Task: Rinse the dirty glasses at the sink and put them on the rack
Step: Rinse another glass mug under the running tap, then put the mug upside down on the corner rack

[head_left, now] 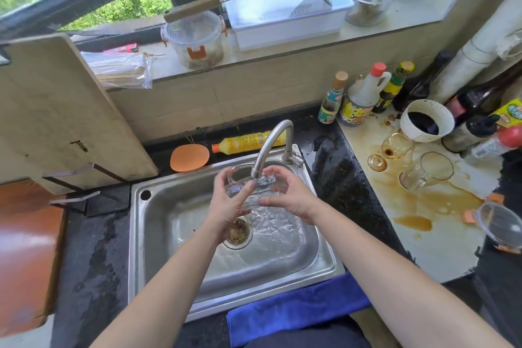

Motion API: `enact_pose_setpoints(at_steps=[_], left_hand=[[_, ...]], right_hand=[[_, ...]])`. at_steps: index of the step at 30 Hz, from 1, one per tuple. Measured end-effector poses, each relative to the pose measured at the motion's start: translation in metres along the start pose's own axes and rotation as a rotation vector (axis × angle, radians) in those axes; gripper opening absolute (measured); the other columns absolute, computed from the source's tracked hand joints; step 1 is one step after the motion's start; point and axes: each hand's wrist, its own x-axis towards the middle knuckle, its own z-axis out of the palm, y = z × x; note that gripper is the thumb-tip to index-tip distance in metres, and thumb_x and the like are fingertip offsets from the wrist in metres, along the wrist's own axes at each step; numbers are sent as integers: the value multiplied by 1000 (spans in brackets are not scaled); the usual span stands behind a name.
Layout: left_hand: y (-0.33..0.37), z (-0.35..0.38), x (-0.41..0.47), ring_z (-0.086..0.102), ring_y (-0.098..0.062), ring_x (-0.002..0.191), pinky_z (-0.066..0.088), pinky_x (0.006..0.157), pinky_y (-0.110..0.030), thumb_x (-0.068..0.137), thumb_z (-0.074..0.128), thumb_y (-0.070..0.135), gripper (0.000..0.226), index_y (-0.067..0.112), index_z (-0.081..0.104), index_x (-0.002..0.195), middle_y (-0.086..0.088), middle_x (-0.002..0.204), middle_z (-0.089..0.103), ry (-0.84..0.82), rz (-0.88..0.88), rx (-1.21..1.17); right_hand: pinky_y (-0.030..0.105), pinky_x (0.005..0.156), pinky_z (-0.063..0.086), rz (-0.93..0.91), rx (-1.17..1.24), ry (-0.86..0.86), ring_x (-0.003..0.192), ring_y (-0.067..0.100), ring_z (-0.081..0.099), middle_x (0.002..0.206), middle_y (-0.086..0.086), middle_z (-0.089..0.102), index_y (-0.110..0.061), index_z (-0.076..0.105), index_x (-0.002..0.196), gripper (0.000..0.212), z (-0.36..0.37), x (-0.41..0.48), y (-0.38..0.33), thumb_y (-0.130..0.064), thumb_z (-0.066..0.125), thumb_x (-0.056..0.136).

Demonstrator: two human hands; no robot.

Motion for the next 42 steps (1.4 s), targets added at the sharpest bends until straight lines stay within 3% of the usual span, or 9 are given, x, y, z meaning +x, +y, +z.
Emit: enact_pose_setpoints(at_steps=[3,6,10,16,21,26,36,39,42], left_hand=[[-2,-8,1,63,-28,115,59,88,-50,68,93,26,106,31,20,145,-11,129,46,71,-113,-157],[-4,-9,0,61,-24,109,50,82,-35,66,93,29,92,-1,49,140,-17,131,64,-33,-249,-348],[-5,-1,-8,71,-24,93,54,83,-37,79,84,24,62,5,59,131,-12,113,72,38,-266,-480],[-11,-17,-20,74,-23,98,60,84,-44,42,101,47,101,8,60,125,-8,109,75,314,-75,-193],[-2,-39,-48,61,-2,92,46,79,-22,67,94,21,69,18,50,121,11,102,63,505,146,7],[-13,-74,-63,61,5,97,41,78,-4,70,91,26,69,20,55,128,9,110,67,512,354,208],[-19,-78,-92,65,-14,95,52,88,-28,67,92,41,72,23,60,129,10,105,69,371,491,321],[-19,-66,-112,66,-19,103,52,96,-33,68,91,43,74,25,59,132,12,113,68,322,543,351],[-20,-45,-136,65,-22,93,54,92,-40,68,91,45,75,27,57,132,14,113,68,242,575,372]], right_hand=[[33,98,55,-21,-7,21,124,19,58,136,-7,58,-32,60,121,64,3,-4,0,-11,92,71],[34,100,55,-27,43,40,125,19,58,136,-6,57,-34,59,118,64,15,-4,-1,-12,94,69],[52,108,49,-11,42,44,131,23,56,141,-1,58,-52,60,117,71,26,-2,7,-31,98,61],[42,120,33,52,-344,46,149,21,33,164,-2,31,-25,25,160,90,52,-17,2,-22,79,88],[45,127,3,132,-702,106,158,24,-9,171,4,-9,-28,4,164,81,91,-29,10,-41,54,103],[45,127,1,183,-694,261,157,26,-12,171,6,-11,-26,2,164,80,107,-41,29,-55,45,103],[40,124,14,200,-662,470,158,18,6,172,2,-2,-19,-2,164,80,91,-114,48,-57,36,104],[40,125,17,173,-671,525,155,22,18,169,7,19,-14,12,163,75,83,-138,50,-55,35,106],[40,126,13,143,-704,594,157,24,12,170,8,15,-13,22,162,68,73,-175,57,-51,34,107]])
